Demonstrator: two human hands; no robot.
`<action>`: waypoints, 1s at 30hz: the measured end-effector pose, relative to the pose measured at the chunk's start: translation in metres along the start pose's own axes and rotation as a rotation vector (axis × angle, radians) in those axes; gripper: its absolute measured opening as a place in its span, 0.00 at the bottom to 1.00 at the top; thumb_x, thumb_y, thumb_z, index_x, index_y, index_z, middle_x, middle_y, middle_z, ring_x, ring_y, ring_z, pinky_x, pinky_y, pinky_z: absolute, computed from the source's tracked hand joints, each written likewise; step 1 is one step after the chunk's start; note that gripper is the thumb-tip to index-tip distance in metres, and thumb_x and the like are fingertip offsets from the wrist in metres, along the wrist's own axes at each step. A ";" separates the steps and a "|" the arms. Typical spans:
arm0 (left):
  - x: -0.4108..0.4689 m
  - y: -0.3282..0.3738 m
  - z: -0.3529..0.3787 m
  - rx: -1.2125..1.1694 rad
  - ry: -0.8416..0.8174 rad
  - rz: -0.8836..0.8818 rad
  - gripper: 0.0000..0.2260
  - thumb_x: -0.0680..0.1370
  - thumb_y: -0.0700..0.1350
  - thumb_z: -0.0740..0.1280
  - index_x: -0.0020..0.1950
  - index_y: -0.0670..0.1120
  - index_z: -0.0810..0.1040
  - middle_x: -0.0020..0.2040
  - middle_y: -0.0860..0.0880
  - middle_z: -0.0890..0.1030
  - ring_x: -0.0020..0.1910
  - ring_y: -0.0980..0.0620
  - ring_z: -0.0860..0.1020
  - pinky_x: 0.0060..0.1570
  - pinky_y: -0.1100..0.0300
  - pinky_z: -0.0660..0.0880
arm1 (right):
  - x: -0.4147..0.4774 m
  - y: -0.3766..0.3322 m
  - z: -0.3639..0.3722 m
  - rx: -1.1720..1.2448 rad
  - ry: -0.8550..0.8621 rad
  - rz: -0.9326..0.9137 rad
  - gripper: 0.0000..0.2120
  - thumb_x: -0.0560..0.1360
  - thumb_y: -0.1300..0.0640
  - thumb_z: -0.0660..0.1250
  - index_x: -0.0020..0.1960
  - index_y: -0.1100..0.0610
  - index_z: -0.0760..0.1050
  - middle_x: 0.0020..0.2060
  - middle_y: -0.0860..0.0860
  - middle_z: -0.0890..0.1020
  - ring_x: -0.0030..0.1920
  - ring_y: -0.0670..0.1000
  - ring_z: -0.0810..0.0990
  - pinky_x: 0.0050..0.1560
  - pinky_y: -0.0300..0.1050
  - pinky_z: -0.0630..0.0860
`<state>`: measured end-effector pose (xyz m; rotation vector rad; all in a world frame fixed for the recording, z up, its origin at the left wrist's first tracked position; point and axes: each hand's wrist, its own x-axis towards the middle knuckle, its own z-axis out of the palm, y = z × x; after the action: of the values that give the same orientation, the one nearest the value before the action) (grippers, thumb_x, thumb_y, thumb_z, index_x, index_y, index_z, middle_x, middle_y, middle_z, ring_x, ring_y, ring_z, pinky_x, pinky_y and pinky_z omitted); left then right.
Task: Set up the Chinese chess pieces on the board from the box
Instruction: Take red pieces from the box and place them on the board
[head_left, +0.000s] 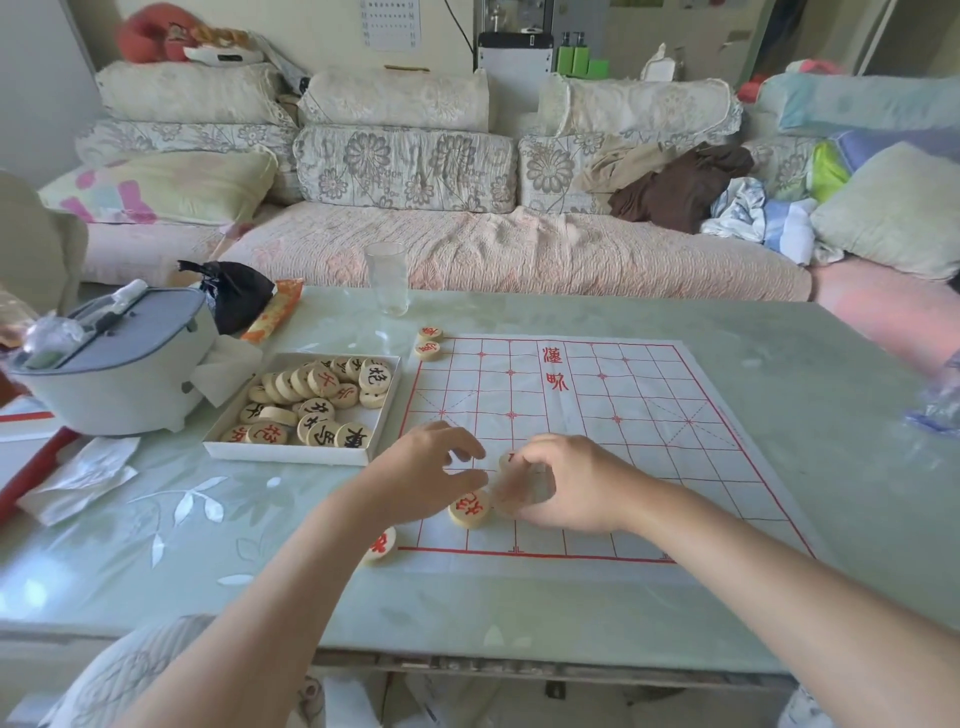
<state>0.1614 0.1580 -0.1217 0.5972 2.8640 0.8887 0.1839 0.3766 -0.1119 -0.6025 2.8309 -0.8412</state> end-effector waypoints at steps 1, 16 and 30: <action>-0.001 0.000 -0.001 0.022 -0.038 0.012 0.11 0.73 0.56 0.71 0.53 0.60 0.77 0.51 0.59 0.75 0.49 0.62 0.75 0.46 0.71 0.69 | -0.004 0.000 0.001 -0.014 -0.025 -0.007 0.10 0.68 0.45 0.77 0.47 0.45 0.80 0.46 0.38 0.79 0.45 0.34 0.76 0.43 0.29 0.68; -0.005 -0.006 0.007 0.159 -0.146 0.081 0.11 0.71 0.56 0.71 0.52 0.61 0.77 0.52 0.60 0.73 0.49 0.60 0.75 0.41 0.71 0.66 | -0.018 -0.003 0.010 -0.076 -0.100 0.004 0.09 0.69 0.41 0.74 0.47 0.43 0.81 0.46 0.37 0.75 0.43 0.29 0.71 0.41 0.32 0.63; -0.009 -0.050 -0.040 0.038 0.199 0.000 0.04 0.75 0.46 0.68 0.48 0.54 0.79 0.44 0.57 0.76 0.41 0.59 0.76 0.40 0.68 0.71 | 0.045 -0.060 0.026 0.114 0.084 -0.044 0.04 0.78 0.53 0.69 0.51 0.50 0.81 0.49 0.41 0.81 0.34 0.29 0.73 0.37 0.26 0.65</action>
<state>0.1445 0.0957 -0.1172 0.5408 3.0638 0.9458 0.1688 0.2993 -0.1010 -0.6292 2.8288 -1.0515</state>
